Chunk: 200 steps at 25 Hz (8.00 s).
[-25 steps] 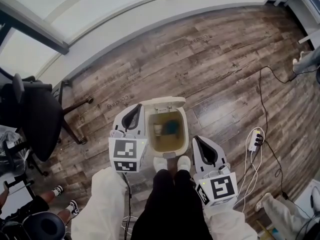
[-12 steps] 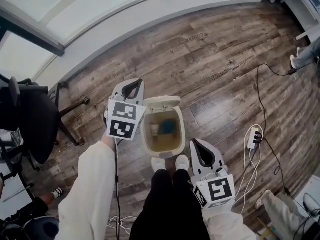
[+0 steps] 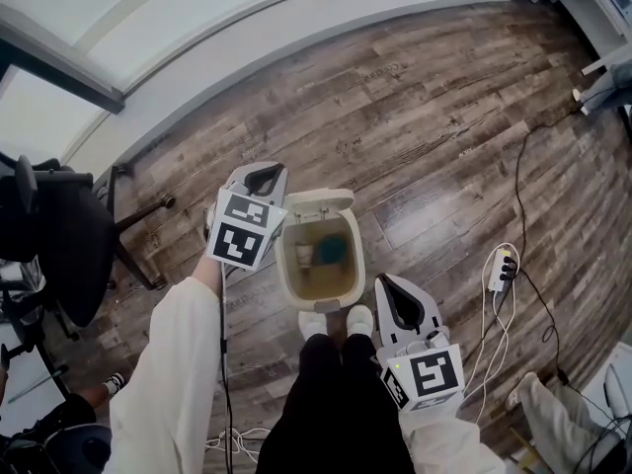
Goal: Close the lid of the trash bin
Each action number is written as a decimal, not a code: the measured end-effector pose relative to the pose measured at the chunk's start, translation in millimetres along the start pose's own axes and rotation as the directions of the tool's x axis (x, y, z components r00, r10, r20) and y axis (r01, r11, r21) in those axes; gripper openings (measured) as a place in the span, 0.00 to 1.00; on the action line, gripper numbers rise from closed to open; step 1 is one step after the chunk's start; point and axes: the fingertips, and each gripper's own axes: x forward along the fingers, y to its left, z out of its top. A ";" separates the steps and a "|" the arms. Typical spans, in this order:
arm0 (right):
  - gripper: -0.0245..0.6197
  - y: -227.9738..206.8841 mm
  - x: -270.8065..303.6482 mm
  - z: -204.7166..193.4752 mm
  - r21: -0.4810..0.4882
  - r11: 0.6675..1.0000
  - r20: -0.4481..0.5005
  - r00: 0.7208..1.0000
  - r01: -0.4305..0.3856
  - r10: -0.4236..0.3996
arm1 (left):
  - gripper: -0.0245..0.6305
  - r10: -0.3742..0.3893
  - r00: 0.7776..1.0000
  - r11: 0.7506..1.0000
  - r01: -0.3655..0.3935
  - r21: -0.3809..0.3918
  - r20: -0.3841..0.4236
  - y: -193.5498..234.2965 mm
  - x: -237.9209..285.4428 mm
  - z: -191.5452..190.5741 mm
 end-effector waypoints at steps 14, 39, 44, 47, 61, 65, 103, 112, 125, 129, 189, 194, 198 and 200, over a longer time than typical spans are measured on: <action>0.07 6.9 -2.2 -8.8 0.006 1.000 -0.006 1.000 -0.010 0.010 | 0.04 -0.088 0.996 0.983 0.084 -0.162 -0.016 -34.5 -15.0 -24.2; 0.07 -1.7 -0.3 -21.2 0.026 1.000 -0.014 1.000 -0.017 0.018 | 0.04 -0.174 0.978 0.938 0.129 -0.322 -0.115 -125.7 -36.0 -126.3; 0.07 -3.7 2.0 -23.4 0.030 0.999 -0.020 1.000 -0.018 0.019 | 0.04 -0.187 0.971 0.917 0.117 -0.381 -0.152 -143.0 -39.1 -155.9; 0.07 -7.6 3.5 -23.1 0.029 0.999 -0.020 1.000 -0.014 0.015 | 0.04 -0.194 0.965 0.913 0.112 -0.393 -0.175 -150.4 -39.9 -170.5; 0.07 -10.7 4.0 -37.4 0.042 0.999 -0.046 0.999 -0.010 0.012 | 0.04 -0.192 0.952 0.897 0.071 -0.436 -0.240 -172.4 -37.9 -207.9; 0.07 -10.2 6.3 -40.1 0.042 0.999 -0.051 0.999 -0.016 0.018 | 0.04 -0.202 0.944 0.893 0.069 -0.444 -0.261 -177.4 -35.5 -217.7; 0.07 -24.3 19.1 -70.5 0.064 0.998 -0.101 0.995 0.000 0.007 | 0.04 -0.273 0.877 0.887 0.072 -0.455 -0.395 -203.7 -19.5 -281.8; 0.07 -23.4 20.8 -76.6 0.068 0.998 -0.109 0.994 0.001 0.006 | 0.04 -0.275 0.869 0.892 0.072 -0.445 -0.411 -204.9 -16.3 -286.1; 0.07 -20.9 25.4 -86.9 0.070 0.998 -0.128 0.992 -0.003 0.012 | 0.04 -0.278 0.860 0.889 0.063 -0.453 -0.427 -206.1 -8.9 -295.2; 0.07 -21.1 27.0 -87.5 0.073 0.997 -0.129 0.992 -0.001 0.011 | 0.04 -0.277 0.856 0.895 0.065 -0.441 -0.436 -206.1 -5.9 -297.4; 0.07 89.2 -236.4 330.1 -0.104 0.992 0.273 0.957 -0.068 0.094 | 0.04 0.261 0.868 0.943 -0.135 -0.306 0.422 -92.6 -463.6 237.2; 0.07 87.4 -235.9 335.7 -0.102 0.993 0.291 0.952 -0.066 0.093 | 0.04 0.281 0.863 0.937 -0.153 -0.313 0.420 -89.0 -462.7 235.8; 0.07 87.8 -230.7 329.4 -0.090 0.993 0.274 0.957 -0.072 0.094 | 0.04 0.285 0.866 0.930 -0.146 -0.337 0.411 -86.3 -461.6 231.5; 0.07 90.5 -228.7 328.3 -0.091 0.993 0.273 0.957 -0.072 0.094 | 0.04 0.286 0.866 0.931 -0.149 -0.333 0.410 -84.0 -463.0 229.8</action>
